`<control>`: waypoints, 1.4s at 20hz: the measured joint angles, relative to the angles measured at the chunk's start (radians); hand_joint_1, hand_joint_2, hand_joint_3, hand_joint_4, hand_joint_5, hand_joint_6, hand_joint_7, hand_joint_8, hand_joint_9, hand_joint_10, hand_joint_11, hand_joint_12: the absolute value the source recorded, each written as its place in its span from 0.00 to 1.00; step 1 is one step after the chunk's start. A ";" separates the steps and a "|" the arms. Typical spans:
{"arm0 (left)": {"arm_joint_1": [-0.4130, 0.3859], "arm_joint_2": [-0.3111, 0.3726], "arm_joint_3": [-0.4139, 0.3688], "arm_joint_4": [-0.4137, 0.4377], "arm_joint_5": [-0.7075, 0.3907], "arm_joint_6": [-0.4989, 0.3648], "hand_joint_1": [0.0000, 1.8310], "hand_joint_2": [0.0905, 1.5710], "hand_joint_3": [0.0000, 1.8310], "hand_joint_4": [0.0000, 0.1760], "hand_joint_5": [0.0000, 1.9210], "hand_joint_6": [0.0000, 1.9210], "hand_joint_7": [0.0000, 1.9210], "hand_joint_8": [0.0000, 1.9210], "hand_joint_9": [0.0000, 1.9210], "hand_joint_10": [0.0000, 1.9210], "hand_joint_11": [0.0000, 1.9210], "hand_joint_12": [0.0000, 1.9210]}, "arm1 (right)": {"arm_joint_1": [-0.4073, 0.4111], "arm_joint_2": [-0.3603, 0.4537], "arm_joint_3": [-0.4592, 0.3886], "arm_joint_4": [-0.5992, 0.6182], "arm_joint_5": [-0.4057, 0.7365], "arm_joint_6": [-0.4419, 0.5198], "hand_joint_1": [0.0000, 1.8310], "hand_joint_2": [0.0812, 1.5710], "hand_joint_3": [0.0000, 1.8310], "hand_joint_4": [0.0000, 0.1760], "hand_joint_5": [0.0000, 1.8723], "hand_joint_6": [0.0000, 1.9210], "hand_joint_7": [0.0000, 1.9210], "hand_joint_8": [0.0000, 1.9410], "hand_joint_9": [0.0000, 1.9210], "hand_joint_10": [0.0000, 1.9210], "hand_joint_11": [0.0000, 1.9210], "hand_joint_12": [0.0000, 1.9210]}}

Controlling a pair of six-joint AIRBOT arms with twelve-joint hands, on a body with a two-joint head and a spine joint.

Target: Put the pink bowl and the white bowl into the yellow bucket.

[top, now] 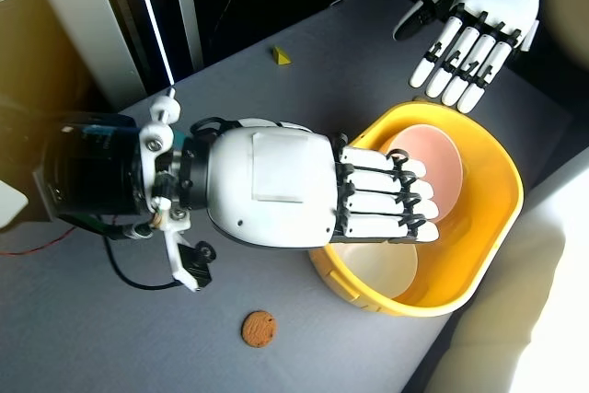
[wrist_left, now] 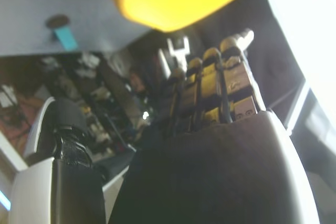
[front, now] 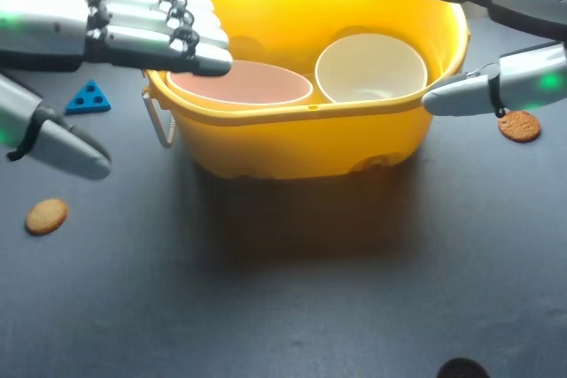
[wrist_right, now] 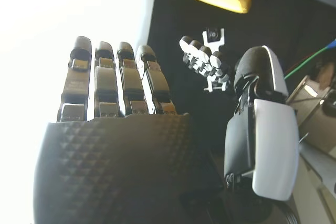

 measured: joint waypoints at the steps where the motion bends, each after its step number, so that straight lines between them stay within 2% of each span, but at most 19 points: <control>1: 0.006 0.018 -0.018 0.002 0.005 -0.002 0.00 0.73 0.00 0.00 0.00 0.00 0.00 0.00 0.00 0.00 0.00 0.00 | 0.000 0.003 0.000 -0.002 -0.007 0.012 0.12 0.62 0.00 0.00 0.00 0.00 0.00 0.00 0.00 0.00 0.00 0.04; 2: 0.017 0.031 -0.027 0.003 0.006 -0.003 0.00 0.73 0.00 0.00 0.00 0.00 0.00 0.00 0.00 0.00 0.00 0.00 | -0.001 0.005 0.000 -0.003 -0.012 0.015 0.07 0.61 0.00 0.00 0.00 0.00 0.00 0.00 0.00 0.00 0.00 0.06; 4: 0.031 0.066 -0.062 0.029 0.021 -0.006 0.00 0.72 0.00 0.00 0.00 0.00 0.00 0.00 0.00 0.00 0.00 0.00 | -0.001 0.011 -0.005 -0.003 -0.023 0.016 0.04 0.59 0.00 0.00 0.00 0.00 0.00 0.00 0.00 0.00 0.00 0.00; 6: 0.042 0.100 -0.097 0.051 0.034 -0.014 0.00 0.71 0.00 0.00 0.00 0.00 0.00 0.00 0.00 0.00 0.00 0.00 | -0.002 0.012 -0.010 -0.003 -0.024 0.017 0.01 0.60 0.00 0.00 0.00 0.00 0.00 0.00 0.00 0.00 0.00 0.00; 11: 0.098 0.179 -0.177 0.070 0.037 -0.024 0.00 0.72 0.00 0.00 0.00 0.00 0.00 0.00 0.00 0.00 0.00 0.00 | -0.015 0.012 -0.010 -0.002 -0.037 0.019 0.00 0.60 0.00 0.00 0.00 0.00 0.00 0.00 0.00 0.00 0.00 0.00; 15: 0.129 0.195 -0.192 0.089 0.043 -0.036 0.00 0.72 0.00 0.00 0.00 0.00 0.00 0.00 0.00 0.00 0.00 0.00 | -0.028 0.012 -0.023 0.021 -0.036 0.020 0.00 0.60 0.00 0.00 0.00 0.00 0.00 0.00 0.00 0.00 0.00 0.00; 17: 0.083 0.196 -0.191 0.134 0.043 -0.066 0.00 0.72 0.00 0.00 0.00 0.00 0.00 0.00 0.00 0.00 0.00 0.00 | -0.045 0.012 -0.024 0.013 -0.043 0.020 0.00 0.61 0.00 0.00 0.00 0.00 0.00 0.00 0.00 0.00 0.00 0.00; 19: -0.011 0.187 -0.174 0.191 0.024 -0.101 0.00 0.72 0.00 0.00 0.00 0.00 0.00 0.00 0.00 0.00 0.00 0.00 | -0.047 0.012 -0.024 0.017 -0.048 0.019 0.00 0.62 0.01 0.00 0.00 0.00 0.00 0.00 0.00 0.00 0.00 0.00; 21: -0.027 0.170 -0.154 0.192 0.017 -0.110 0.00 0.73 0.00 0.00 0.00 0.00 0.00 0.00 0.00 0.00 0.00 0.00 | -0.047 0.013 -0.024 0.018 -0.042 0.019 0.00 0.62 0.01 0.00 0.00 0.00 0.00 0.00 0.00 0.00 0.00 0.00; 25: -0.032 0.147 -0.109 0.249 0.010 -0.122 0.00 0.73 0.00 0.00 0.00 0.00 0.00 0.00 0.00 0.00 0.00 0.00 | -0.057 0.013 -0.024 0.016 -0.037 0.019 0.00 0.62 0.01 0.00 0.00 0.00 0.00 0.00 0.00 0.00 0.00 0.00; 28: -0.032 0.145 -0.111 0.247 0.002 -0.133 0.00 0.73 0.00 0.00 0.00 0.00 0.00 0.00 0.00 0.00 0.00 0.00 | -0.057 0.014 -0.024 0.017 -0.029 0.019 0.00 0.61 0.00 0.00 0.01 0.00 0.00 0.00 0.00 0.00 0.00 0.00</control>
